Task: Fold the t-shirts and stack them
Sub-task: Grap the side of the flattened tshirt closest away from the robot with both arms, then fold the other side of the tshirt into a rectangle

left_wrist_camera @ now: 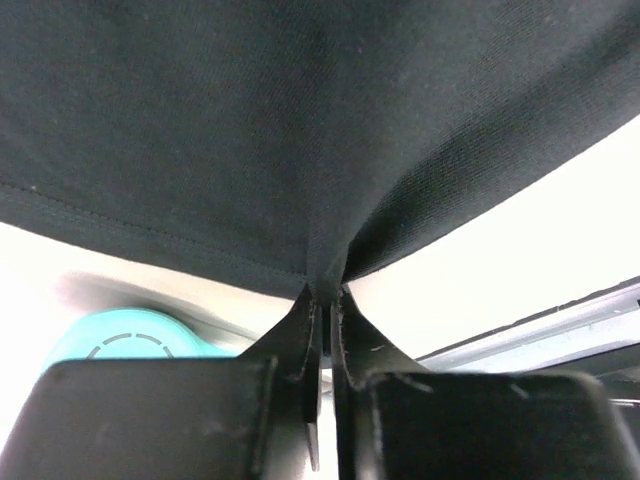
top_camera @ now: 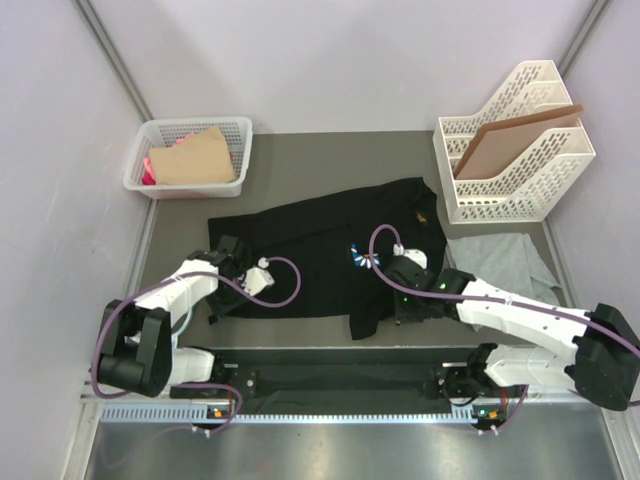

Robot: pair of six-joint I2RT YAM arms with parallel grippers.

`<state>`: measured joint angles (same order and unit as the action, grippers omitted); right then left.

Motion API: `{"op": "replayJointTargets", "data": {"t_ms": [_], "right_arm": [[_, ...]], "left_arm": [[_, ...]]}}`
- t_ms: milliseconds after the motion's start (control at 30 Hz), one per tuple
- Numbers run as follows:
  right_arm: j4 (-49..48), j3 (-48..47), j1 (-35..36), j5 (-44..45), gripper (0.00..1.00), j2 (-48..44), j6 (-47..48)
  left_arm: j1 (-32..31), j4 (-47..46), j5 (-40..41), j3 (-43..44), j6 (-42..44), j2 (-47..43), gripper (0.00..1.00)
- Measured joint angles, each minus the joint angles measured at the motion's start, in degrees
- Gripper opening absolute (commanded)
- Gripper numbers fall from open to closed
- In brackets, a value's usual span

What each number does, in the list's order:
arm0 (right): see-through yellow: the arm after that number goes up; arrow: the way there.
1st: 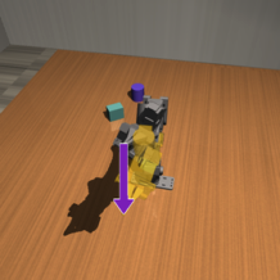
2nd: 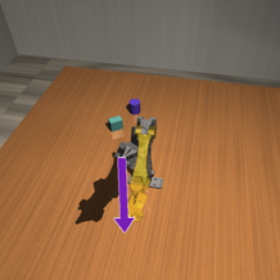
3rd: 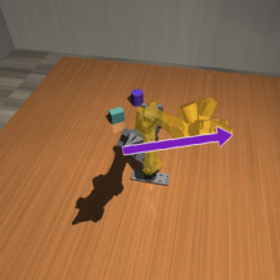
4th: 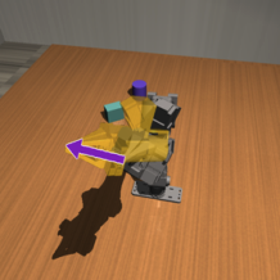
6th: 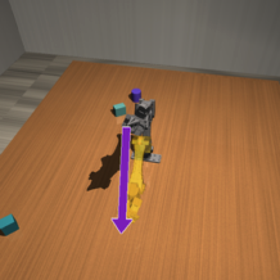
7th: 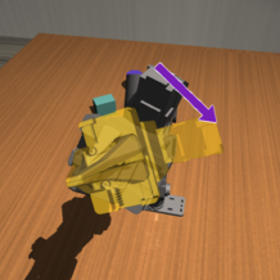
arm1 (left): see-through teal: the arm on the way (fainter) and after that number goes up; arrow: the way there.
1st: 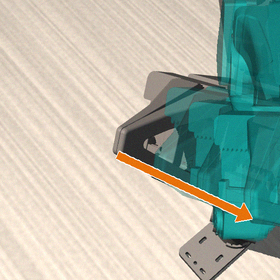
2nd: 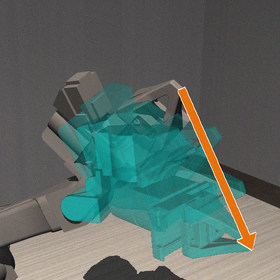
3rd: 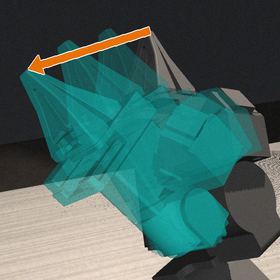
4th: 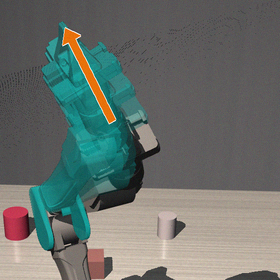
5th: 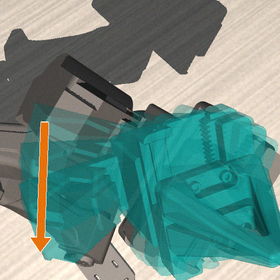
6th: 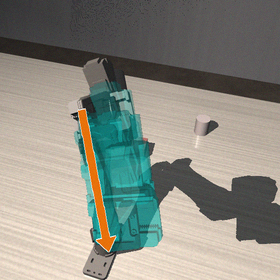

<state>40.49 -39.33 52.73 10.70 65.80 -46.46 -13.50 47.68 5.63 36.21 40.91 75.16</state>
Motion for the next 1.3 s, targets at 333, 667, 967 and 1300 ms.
{"op": "replayJointTargets", "data": {"t_ms": [333, 667, 967, 1300], "right_arm": [[9.33, -2.32, 1.16, -1.27, 0.0, -5.84, 0.0], [24.37, -9.07, 9.27, -1.81, 0.0, -13.38, -3.69], [33.86, -11.82, 15.08, -3.34, 0.0, -20.22, -10.51], [36.3, -23.85, 14.71, -2.36, 0.0, -15.52, -10.34]], "left_arm": [[0.0, 2.67, -0.92, 1.09, 1.7, -5.79, 0.09], [0.37, 8.15, -1.29, 1.31, 4.63, -12.17, 0.09], [2.01, 13.64, -1.27, 2.95, 7.19, -16.44, 0.11], [2.67, 12.52, -1.27, 4.79, 7.61, -12.07, 0.2]]}}
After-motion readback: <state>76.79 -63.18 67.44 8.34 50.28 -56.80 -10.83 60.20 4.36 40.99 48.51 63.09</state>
